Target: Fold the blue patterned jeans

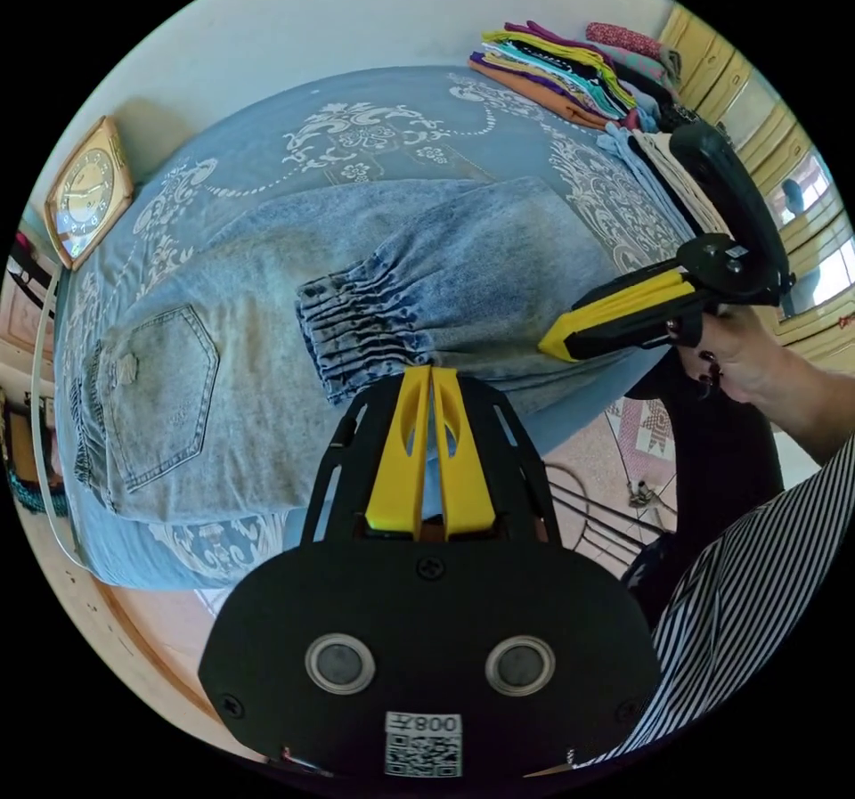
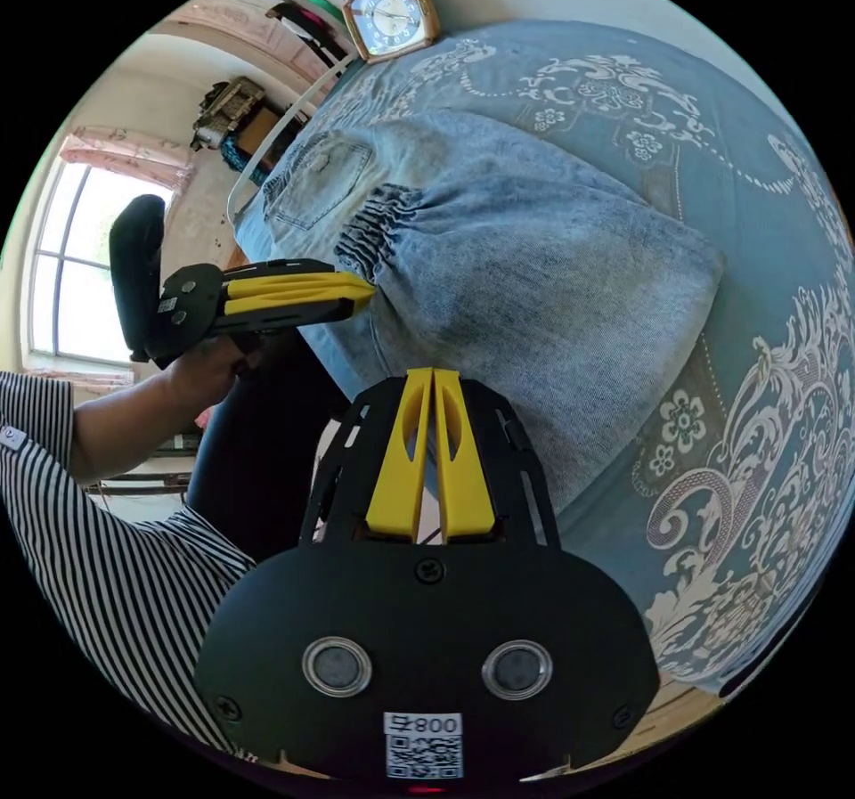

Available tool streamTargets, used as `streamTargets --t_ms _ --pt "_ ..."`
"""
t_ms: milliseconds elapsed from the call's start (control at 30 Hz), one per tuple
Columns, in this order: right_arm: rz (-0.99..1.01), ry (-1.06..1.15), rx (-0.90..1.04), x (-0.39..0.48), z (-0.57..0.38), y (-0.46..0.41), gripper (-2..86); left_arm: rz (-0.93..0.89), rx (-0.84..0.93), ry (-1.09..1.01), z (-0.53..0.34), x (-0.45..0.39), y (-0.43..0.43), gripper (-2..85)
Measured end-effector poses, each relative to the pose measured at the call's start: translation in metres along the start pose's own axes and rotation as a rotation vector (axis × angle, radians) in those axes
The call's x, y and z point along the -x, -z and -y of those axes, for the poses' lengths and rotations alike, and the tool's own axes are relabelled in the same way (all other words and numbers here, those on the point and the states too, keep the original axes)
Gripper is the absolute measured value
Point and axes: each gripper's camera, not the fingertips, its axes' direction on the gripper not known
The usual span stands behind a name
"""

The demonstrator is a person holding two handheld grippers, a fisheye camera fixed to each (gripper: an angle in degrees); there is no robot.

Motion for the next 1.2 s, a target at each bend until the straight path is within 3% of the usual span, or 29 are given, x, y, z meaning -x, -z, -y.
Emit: streamTargets --t_ms 133,300,500,667,867,1200 --pt "0.034 -0.025 -0.077 -0.020 -0.022 0.030 0.4 -0.048 -0.065 -0.039 -0.001 -0.025 0.017 0.7" --pt "0.138 -0.248 -0.264 -0.095 -0.097 0.082 2.5 -0.160 -0.126 -0.172 0.009 -0.080 0.019 2.5" --pt "0.311 -0.429 -0.275 -0.164 -0.149 0.078 5.5 -0.215 -0.073 -0.300 0.038 -0.147 -0.005 8.0" --pt "0.436 -0.468 -0.297 -0.195 -0.168 0.072 5.8 -0.147 -0.003 -0.366 0.050 -0.183 -0.026 11.1" --pt "0.497 -0.470 -0.291 -0.221 -0.182 0.075 6.5 -0.032 -0.006 -0.423 0.052 -0.204 -0.030 8.7" --pt "0.509 -0.500 -0.396 -0.280 -0.181 0.105 7.4 -0.162 -0.049 -0.377 0.053 -0.187 -0.017 3.2"
